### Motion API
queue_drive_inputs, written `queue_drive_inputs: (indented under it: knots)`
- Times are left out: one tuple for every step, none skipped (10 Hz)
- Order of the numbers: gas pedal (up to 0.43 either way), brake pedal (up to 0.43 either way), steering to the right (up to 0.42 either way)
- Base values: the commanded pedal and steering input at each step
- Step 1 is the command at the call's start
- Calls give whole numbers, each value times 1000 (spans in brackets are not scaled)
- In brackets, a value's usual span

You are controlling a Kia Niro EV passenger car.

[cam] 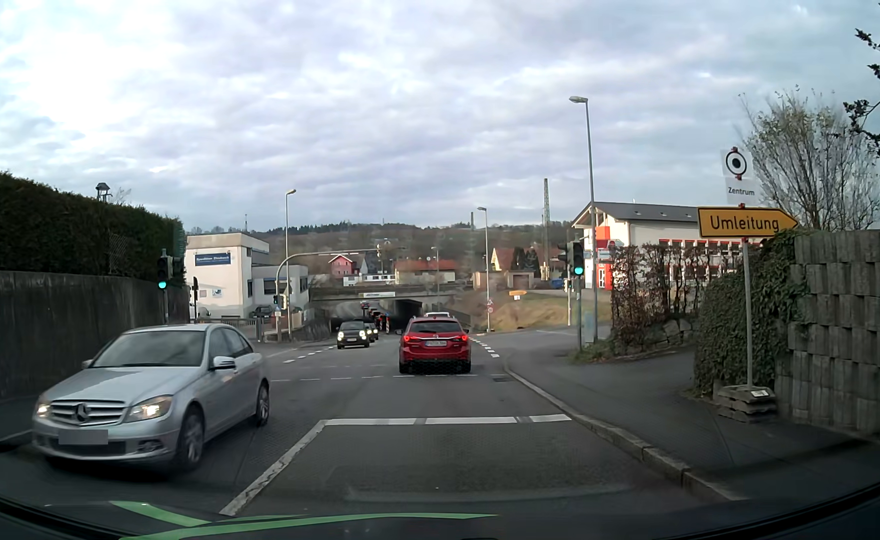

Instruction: Follow the waypoints while adhering to traffic rules and regulations

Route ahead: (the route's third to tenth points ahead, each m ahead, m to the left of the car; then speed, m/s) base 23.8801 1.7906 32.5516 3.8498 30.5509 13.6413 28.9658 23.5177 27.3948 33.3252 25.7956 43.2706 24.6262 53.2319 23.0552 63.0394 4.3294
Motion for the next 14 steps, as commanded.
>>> queue_drive_inputs:
  knots:
    - [0,0,0]
    - [0,0,0]
    - [0,0,0]
    - [0,0,-1]
    - [0,0,-1]
    - [0,0,-1]
    - [0,0,-1]
    - [0,0,0]
    - [0,0,-1]
    - [0,0,-1]
    - [0,0,-1]
    - [0,0,-1]
    - [0,0,-1]
    - [0,6,-1]
